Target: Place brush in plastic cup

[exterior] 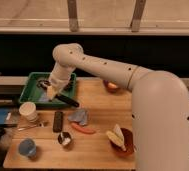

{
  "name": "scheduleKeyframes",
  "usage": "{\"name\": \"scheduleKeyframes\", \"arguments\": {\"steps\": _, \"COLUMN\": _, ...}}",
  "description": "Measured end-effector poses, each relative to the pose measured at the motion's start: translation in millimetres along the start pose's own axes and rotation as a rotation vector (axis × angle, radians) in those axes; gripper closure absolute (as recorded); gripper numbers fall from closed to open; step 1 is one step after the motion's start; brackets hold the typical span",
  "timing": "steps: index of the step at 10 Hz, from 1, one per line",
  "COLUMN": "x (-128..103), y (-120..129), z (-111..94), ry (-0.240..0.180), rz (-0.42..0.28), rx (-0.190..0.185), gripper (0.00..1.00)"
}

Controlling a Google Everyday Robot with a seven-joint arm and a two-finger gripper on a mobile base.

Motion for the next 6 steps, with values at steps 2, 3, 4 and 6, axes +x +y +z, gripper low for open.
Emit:
{"name": "scheduleKeyframes", "arguments": {"steps": 2, "x": -2.0, "y": 1.9, "z": 0.9, "ry": 0.0, "rz": -0.004, "rx": -0.001, "gripper": 1.0}}
{"name": "scheduleKeyframes", "arguments": {"steps": 3, "x": -2.2, "y": 1.6, "z": 0.8, "ry": -0.001, "rz": -0.003, "rx": -0.001, "gripper": 1.0}}
{"name": "scheduleKeyframes", "arguments": {"steps": 4, "x": -0.7, "y": 0.2, "z": 0.3, "ry": 0.0, "rz": 0.0, "rx": 0.0, "gripper": 1.0}}
{"name": "scheduleKeyframes", "arguments": {"steps": 6, "x": -3.4, "y": 2.5, "z": 1.6, "ry": 0.002, "rz": -0.007, "rx": 0.0, "gripper": 1.0}}
